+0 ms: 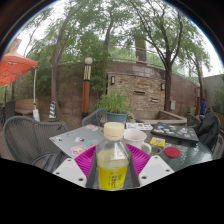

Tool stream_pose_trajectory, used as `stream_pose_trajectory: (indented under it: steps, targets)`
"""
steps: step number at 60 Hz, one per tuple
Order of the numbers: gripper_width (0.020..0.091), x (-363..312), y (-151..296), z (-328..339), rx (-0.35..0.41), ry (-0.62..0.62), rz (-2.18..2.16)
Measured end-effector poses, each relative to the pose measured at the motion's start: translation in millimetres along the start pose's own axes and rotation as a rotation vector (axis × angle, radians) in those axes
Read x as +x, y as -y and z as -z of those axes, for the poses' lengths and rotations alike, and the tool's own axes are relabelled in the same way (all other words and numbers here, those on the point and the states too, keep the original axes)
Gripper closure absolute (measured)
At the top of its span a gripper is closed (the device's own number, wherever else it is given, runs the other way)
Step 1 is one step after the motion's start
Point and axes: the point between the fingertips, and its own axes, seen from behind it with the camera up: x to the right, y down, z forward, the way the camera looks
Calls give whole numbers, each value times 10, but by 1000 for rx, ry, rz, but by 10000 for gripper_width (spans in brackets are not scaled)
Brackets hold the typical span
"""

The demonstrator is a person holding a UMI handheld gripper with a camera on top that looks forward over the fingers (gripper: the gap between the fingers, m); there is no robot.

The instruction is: Pour water

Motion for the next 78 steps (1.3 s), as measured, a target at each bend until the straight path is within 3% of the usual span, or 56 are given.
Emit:
stream_pose_trajectory:
  steps: [11, 22, 34, 43, 50, 68, 78]
  targets:
    - [699, 67, 1, -244, 56, 6, 47]
    - [700, -292, 201, -296, 57, 77, 44]
    - [699, -394, 1012, -717, 122, 243, -480]
    - [702, -381, 1136, -950, 65, 465, -1274]
    - [701, -121, 1084, -1119, 16, 492, -1801]
    - [704, 97, 1050, -1018, 2, 560, -2196]
    - [701, 69, 1121, -1021, -23, 571, -2200]
